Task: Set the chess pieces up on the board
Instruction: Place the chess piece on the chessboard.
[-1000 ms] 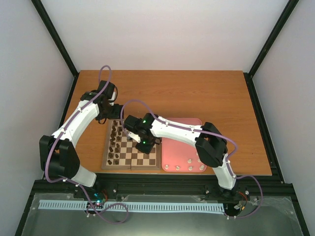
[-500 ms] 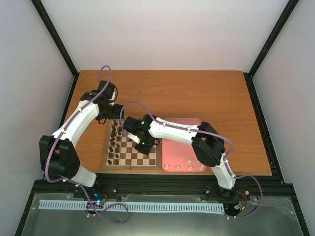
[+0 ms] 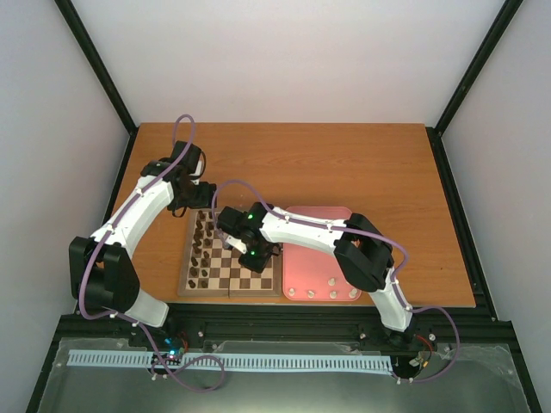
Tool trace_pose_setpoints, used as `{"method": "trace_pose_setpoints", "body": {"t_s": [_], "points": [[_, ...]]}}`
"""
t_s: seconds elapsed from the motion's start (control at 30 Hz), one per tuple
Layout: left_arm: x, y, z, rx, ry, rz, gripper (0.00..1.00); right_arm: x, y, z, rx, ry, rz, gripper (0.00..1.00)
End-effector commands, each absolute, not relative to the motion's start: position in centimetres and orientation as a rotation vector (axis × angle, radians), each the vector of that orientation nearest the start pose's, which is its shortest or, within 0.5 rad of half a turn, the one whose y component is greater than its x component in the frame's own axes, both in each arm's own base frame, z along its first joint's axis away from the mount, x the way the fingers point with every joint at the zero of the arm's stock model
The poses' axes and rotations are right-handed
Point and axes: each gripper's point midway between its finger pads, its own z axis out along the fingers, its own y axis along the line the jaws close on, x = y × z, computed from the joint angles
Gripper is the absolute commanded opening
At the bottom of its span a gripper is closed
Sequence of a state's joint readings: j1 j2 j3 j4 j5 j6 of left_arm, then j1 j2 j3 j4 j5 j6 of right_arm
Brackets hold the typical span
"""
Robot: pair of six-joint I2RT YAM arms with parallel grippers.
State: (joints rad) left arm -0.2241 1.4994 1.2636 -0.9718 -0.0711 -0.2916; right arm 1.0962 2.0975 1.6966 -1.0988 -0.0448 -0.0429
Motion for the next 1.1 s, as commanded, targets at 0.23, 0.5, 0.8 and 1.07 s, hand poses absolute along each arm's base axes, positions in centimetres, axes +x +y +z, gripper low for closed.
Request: {"method": "trace_pose_setpoints", "body": {"t_s": [0.23,0.5,0.8,1.07], "points": [[33.8,-6.0,15.7,-0.122,2.734,-0.031,1.00,19.0,37.7,4.8,-1.652,2.626,0.077,0.08],[33.7,-6.0,15.8,-0.122,2.729,-0.028,1.00,19.5,37.8,5.3,-1.626,2.604,0.076,0.18],[33.6,-5.8,16.1,-0.121,2.724,-0.016,1.00,18.6,37.2,9.1,-1.638,2.560,0.147,0.25],[33.3,-5.8,16.1,-0.123,2.725,-0.023,1.00,18.9,31.5,13.9,-1.438,2.636,0.139,0.41]]}}
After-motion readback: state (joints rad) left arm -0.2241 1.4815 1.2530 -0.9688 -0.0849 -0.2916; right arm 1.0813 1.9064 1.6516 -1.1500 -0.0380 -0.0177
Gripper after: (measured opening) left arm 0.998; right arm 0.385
